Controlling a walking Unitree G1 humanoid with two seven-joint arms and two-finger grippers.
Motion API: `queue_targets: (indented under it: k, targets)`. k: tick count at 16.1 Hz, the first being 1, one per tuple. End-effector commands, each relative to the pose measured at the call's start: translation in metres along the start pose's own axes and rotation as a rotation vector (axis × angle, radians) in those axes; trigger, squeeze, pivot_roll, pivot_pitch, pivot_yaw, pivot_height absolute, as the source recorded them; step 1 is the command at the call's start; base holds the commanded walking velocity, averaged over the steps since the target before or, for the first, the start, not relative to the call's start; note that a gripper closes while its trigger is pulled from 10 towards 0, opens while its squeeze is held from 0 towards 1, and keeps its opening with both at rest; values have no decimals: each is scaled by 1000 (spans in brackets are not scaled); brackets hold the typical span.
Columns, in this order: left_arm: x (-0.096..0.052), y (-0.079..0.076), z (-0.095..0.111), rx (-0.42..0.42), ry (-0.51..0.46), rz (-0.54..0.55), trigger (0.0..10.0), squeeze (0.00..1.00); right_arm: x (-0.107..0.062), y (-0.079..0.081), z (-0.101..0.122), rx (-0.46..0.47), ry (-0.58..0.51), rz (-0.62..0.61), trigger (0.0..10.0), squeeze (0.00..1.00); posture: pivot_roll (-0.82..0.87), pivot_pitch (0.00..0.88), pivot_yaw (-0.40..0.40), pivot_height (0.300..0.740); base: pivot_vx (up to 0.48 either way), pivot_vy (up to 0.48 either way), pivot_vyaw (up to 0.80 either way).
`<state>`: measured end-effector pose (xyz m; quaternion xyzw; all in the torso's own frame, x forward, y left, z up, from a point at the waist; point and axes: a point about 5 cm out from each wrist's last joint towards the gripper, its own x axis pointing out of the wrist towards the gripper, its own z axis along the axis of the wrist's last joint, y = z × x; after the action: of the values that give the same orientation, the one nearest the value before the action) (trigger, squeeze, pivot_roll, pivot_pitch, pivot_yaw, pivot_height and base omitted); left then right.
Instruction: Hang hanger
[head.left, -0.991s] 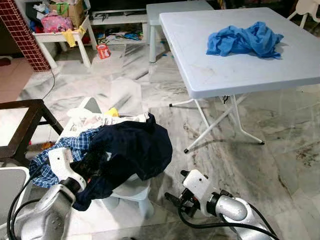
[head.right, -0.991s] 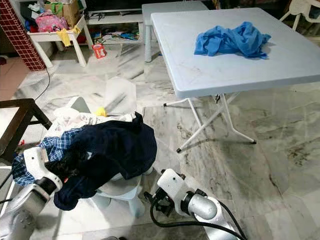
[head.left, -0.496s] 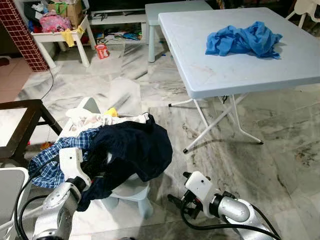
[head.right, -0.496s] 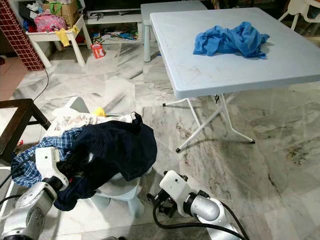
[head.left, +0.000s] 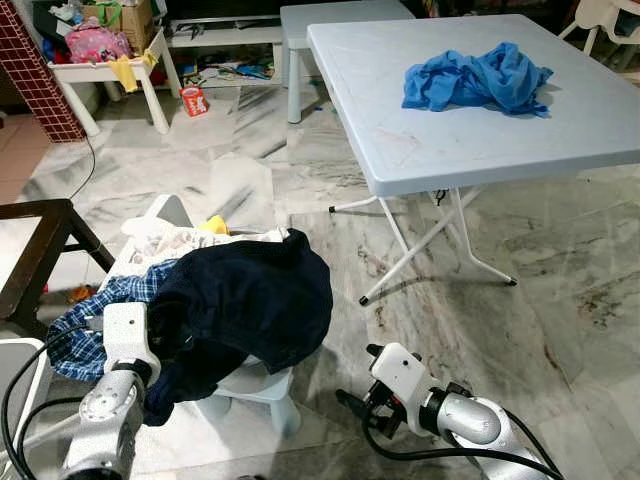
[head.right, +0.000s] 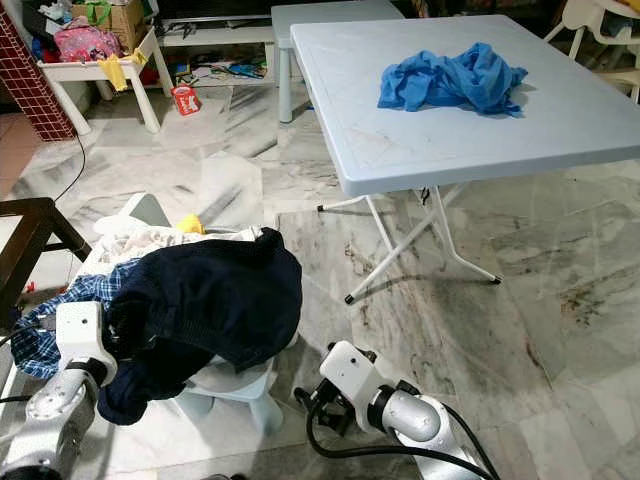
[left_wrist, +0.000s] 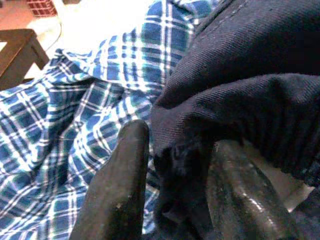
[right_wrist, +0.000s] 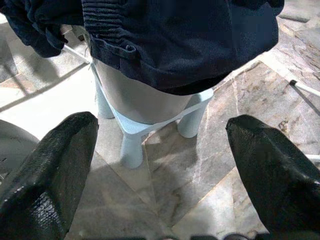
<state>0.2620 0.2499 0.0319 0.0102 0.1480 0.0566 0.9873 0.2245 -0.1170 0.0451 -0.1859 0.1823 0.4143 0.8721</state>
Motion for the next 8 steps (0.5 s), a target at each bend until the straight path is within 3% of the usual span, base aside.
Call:
queue_targets:
  k: [1, 3, 6, 8]
  targets:
    - [-5, -5, -4, -21, 5, -7, 10000, 1000, -1, -1, 2, -9, -2, -3, 10000, 0, -108, 101, 13, 740, 0, 0, 0]
    - [-13, -11, -2, -98, -30, 21, 10000, 1000, -2, -2, 1, -10, 0, -4, 10000, 0, -109, 100, 12, 740, 0, 0, 0]
    - [-27, -15, 7, -84, -107, 92, 10000, 1000, -3, -4, 1, -13, 3, -5, 10000, 0, -98, 102, 7, 740, 0, 0, 0]
    - [-38, -26, 5, -84, -115, 114, 10000, 1000, -1, -4, 1, -16, 5, 1, 10000, 0, -93, 101, 0, 740, 0, 0, 0]
